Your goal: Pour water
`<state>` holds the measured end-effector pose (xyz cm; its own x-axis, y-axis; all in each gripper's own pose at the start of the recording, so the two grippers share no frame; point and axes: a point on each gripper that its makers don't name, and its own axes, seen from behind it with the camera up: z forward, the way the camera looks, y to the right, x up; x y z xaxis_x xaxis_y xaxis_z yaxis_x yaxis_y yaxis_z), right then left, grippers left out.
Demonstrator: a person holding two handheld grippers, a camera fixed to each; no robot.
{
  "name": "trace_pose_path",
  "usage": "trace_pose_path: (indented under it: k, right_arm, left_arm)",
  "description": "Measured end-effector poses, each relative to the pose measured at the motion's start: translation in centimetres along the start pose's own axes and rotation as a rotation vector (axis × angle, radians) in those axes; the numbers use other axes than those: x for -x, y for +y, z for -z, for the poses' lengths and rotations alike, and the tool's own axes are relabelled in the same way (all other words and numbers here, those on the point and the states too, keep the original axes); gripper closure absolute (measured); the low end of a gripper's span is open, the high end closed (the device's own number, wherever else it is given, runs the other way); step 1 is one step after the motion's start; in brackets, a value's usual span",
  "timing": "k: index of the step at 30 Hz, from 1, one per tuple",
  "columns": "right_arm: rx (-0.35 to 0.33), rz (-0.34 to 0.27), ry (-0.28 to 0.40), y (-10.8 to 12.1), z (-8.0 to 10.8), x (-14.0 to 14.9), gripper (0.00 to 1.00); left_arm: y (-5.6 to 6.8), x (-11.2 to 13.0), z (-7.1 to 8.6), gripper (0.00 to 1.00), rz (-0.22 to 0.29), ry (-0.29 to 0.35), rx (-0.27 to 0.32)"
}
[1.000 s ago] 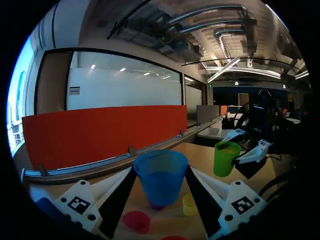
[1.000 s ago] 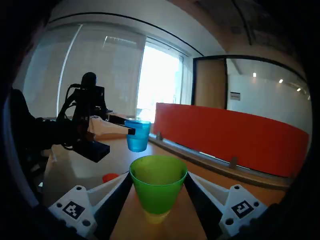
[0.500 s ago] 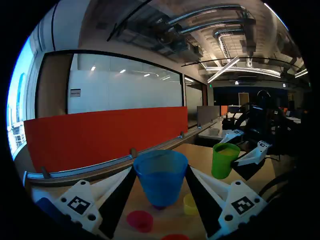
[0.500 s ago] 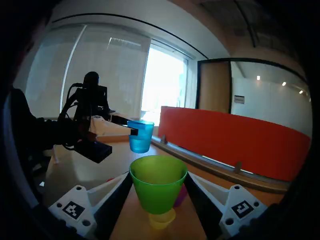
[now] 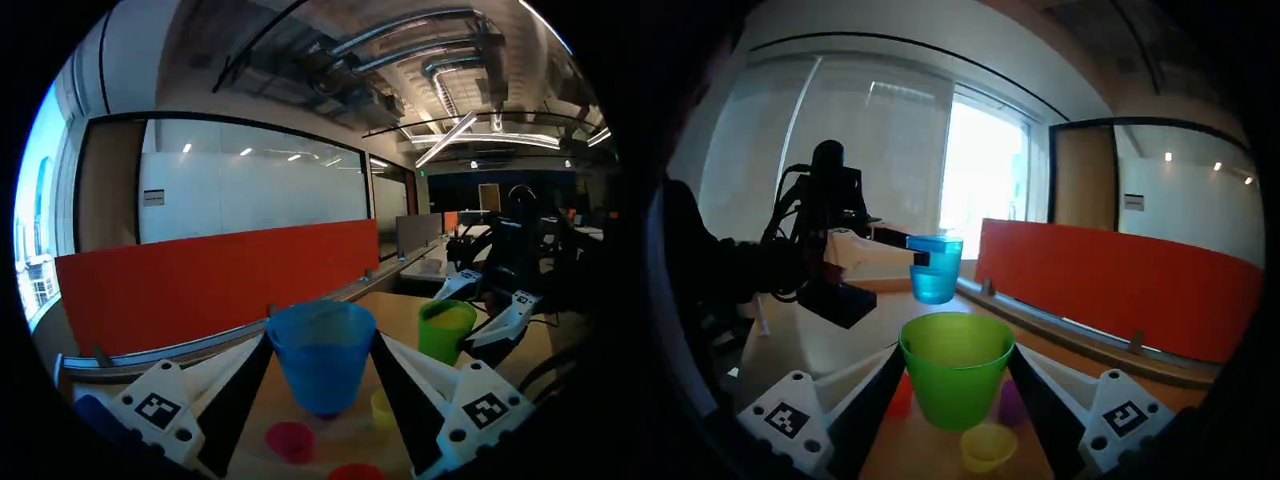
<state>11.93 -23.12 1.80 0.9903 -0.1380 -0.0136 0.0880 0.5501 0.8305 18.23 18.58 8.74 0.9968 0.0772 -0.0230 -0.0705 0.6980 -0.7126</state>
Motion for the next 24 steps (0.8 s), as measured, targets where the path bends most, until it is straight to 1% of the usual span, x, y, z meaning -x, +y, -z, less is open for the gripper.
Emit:
trace_pose_path:
  k: [12, 21, 24]
  right_arm:
    - [-0.06, -0.003, 0.004, -1.9, -1.7, 0.1, 0.08]
    - [-0.108, -0.006, 0.007, -3.3, -2.8, 0.1, 0.08]
    - [-0.124, -0.007, 0.01, -3.9, -3.2, 0.1, 0.08]
  left_arm:
    - [-0.2, -1.3, 1.4, 0.14, -0.049, 0.023, -0.001]
    - [0.5, -2.4, 2.2, 0.14, -0.137, 0.045, 0.014]
    - [0.5, -2.9, 2.5, 0.14, -0.168, 0.055, 0.008]
